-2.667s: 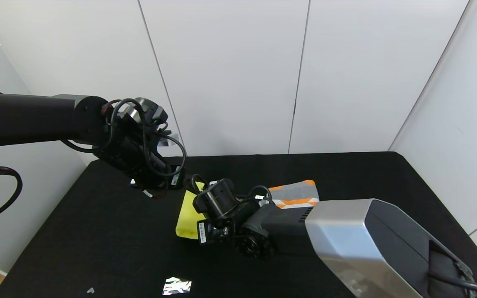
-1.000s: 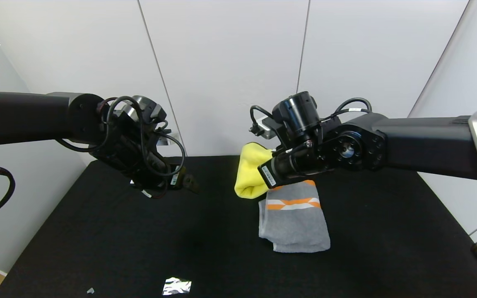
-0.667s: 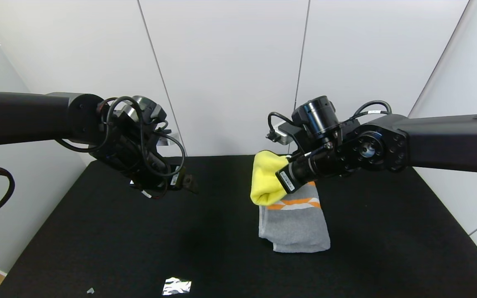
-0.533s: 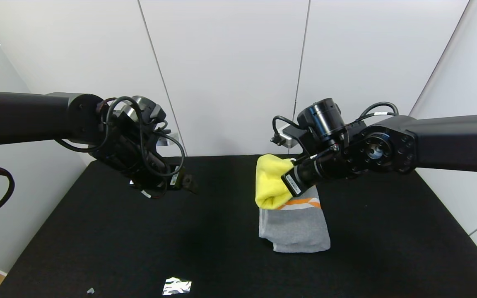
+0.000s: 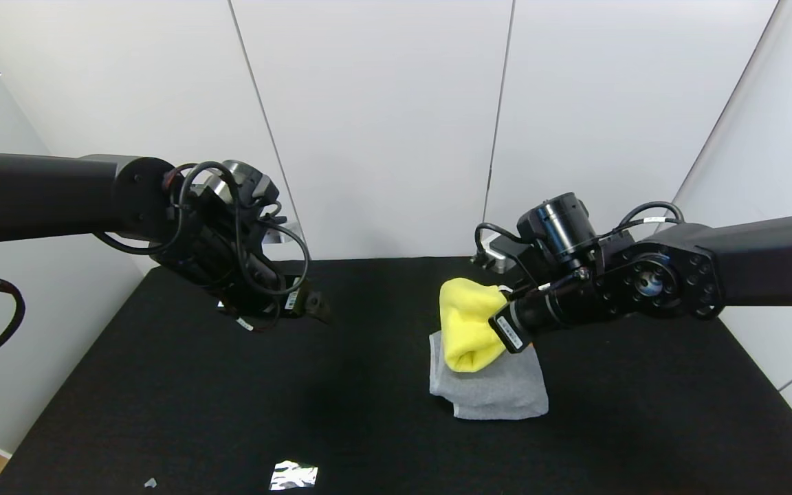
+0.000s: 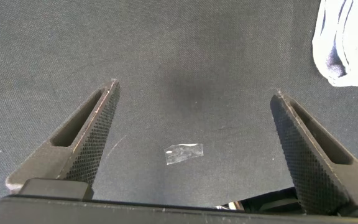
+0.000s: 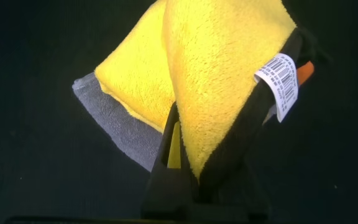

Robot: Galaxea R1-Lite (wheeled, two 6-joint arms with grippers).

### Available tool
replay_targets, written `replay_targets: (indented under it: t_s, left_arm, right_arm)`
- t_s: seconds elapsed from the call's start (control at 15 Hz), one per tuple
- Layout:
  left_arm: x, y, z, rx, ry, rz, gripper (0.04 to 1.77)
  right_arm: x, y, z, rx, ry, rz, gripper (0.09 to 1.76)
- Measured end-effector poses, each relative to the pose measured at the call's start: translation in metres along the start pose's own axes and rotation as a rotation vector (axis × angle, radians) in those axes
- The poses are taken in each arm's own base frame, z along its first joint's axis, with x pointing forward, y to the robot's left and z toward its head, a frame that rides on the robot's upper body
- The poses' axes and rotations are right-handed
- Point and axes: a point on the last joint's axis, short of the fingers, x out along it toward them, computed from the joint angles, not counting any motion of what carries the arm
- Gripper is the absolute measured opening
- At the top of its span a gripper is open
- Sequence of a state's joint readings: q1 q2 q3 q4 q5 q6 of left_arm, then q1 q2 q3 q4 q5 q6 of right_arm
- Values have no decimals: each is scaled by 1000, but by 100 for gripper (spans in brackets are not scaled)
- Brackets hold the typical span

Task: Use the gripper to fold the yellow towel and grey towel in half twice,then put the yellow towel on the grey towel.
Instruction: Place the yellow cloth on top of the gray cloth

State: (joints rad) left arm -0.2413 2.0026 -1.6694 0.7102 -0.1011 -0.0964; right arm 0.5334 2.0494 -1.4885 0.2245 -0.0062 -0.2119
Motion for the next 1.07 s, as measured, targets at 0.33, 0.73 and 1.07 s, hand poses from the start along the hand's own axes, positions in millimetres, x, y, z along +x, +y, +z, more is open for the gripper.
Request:
replay_targets:
  t_s: [0.33,0.73,1.07]
  left_arm:
    - [0,0,0,0,0,0,172]
    - [0,-2,-1,5,5,-4,172]
    - [-1,-6,-4,14,10,-9,172]
  right_arm:
    - [17,15,-24,92,29,22,19]
    - [11,33,-31,124,49,48,19]
    - [14,27,-35,138,35,30,70]
